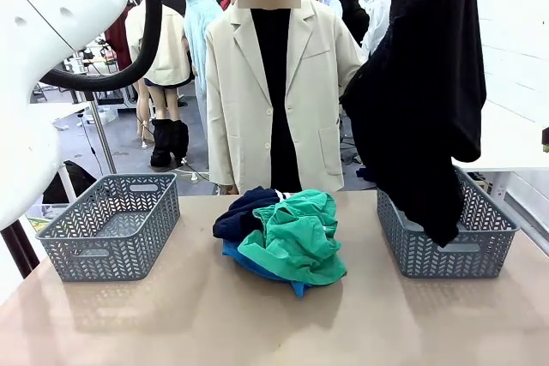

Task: Sort the tops and bottoms.
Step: Sort the clothes according to human instructions.

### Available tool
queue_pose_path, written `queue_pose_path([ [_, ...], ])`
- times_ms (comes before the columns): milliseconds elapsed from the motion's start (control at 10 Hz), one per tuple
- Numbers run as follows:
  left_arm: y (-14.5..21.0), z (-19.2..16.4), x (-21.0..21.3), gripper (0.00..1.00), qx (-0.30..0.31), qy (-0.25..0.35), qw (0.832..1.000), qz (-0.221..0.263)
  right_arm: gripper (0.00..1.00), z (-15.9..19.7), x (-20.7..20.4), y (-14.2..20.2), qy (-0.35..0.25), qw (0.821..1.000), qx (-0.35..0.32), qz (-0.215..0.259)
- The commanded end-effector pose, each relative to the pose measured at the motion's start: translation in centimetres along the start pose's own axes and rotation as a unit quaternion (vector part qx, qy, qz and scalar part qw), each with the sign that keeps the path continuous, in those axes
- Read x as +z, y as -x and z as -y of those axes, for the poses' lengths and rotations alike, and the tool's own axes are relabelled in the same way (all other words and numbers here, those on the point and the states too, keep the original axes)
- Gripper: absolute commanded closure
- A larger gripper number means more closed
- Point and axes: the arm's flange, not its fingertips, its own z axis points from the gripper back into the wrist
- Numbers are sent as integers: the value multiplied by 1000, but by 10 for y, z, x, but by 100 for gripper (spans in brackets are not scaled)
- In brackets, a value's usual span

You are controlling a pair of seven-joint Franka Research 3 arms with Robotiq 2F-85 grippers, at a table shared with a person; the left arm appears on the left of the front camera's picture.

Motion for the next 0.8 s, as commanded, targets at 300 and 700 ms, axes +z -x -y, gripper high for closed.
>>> queue_pose_path([
  [300, -4, 0, 5, 100, -7, -4, 1000, 2, 0, 0, 0, 1, -2, 1000, -5, -4],
  [700, 2, -16, -86, 100, -20, 41, 998, -44, 0, 0, 0, 1, -2, 1000, -5, -4],
])
